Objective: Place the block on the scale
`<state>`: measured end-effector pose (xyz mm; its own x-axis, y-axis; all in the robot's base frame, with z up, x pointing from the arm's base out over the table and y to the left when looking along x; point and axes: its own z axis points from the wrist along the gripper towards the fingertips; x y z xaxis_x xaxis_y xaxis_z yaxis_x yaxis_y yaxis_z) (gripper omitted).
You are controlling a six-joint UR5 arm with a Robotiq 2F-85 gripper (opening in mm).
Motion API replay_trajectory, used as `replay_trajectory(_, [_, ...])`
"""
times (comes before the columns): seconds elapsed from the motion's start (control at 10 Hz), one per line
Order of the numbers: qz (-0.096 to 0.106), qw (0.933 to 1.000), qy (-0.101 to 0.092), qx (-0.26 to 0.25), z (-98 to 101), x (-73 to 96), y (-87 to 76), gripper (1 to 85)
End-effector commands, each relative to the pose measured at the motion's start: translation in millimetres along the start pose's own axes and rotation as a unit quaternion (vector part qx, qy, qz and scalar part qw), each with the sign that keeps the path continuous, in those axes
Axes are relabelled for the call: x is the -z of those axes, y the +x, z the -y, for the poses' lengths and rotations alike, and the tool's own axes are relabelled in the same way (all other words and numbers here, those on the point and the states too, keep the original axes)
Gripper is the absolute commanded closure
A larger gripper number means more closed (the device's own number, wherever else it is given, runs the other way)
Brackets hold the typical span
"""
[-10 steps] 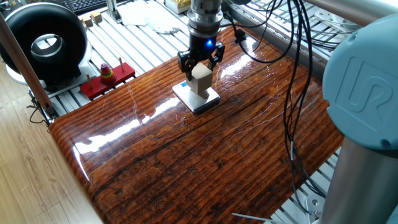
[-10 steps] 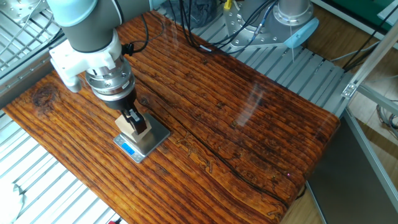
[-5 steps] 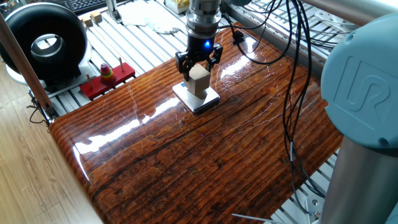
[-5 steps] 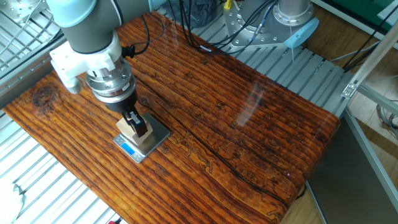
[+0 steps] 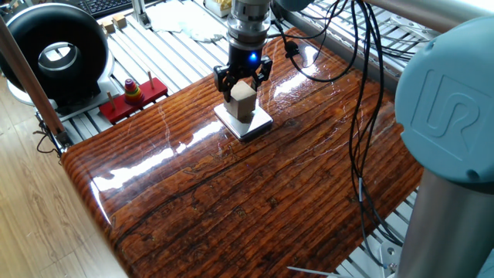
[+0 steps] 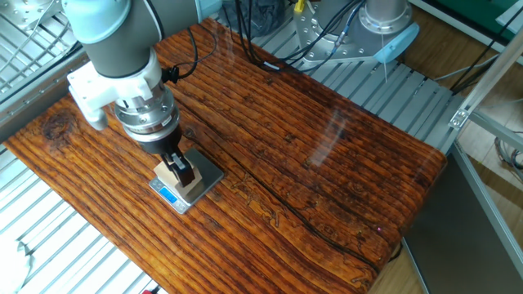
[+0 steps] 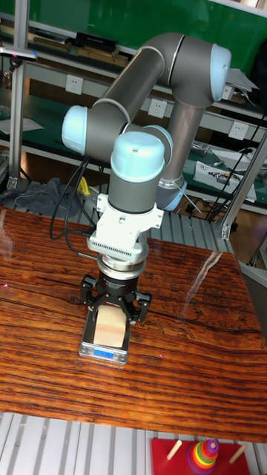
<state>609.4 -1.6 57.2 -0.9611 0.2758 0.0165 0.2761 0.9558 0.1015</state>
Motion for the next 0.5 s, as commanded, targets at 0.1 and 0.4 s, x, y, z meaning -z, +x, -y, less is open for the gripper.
replay_trajectory(0.1, [-0.005,1.0,-0.006,-0.005,-1.6,0.0,0.9,53.3])
replay_trajectory(0.4, [-0.009,0.9999,-0.008,-0.007,-1.3,-0.7,2.7,49.7])
